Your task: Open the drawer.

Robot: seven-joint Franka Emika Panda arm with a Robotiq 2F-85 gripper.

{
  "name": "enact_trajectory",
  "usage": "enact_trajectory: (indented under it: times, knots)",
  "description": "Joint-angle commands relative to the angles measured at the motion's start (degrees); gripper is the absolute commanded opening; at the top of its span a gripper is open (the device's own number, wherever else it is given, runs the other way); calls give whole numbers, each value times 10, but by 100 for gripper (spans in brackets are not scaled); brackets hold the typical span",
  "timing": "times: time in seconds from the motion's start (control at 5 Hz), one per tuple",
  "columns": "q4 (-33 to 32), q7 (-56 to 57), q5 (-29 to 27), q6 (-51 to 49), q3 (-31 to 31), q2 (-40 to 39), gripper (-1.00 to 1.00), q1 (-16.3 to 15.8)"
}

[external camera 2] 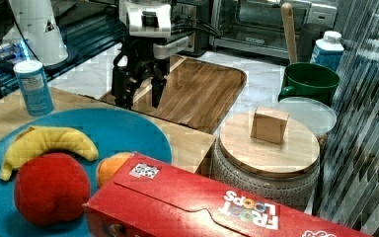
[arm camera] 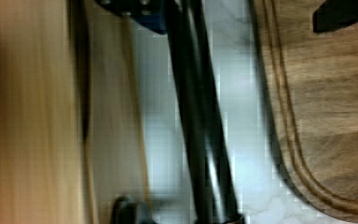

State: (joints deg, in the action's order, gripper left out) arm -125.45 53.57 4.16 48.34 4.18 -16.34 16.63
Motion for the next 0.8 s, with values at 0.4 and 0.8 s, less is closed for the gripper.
enact_trajectory:
  times: [0.4,0.8]
  knots:
    - [30,-243,-36,-21,-125,1,100,-169]
    - [15,-264,-36,-1,-119,9,100,-183]
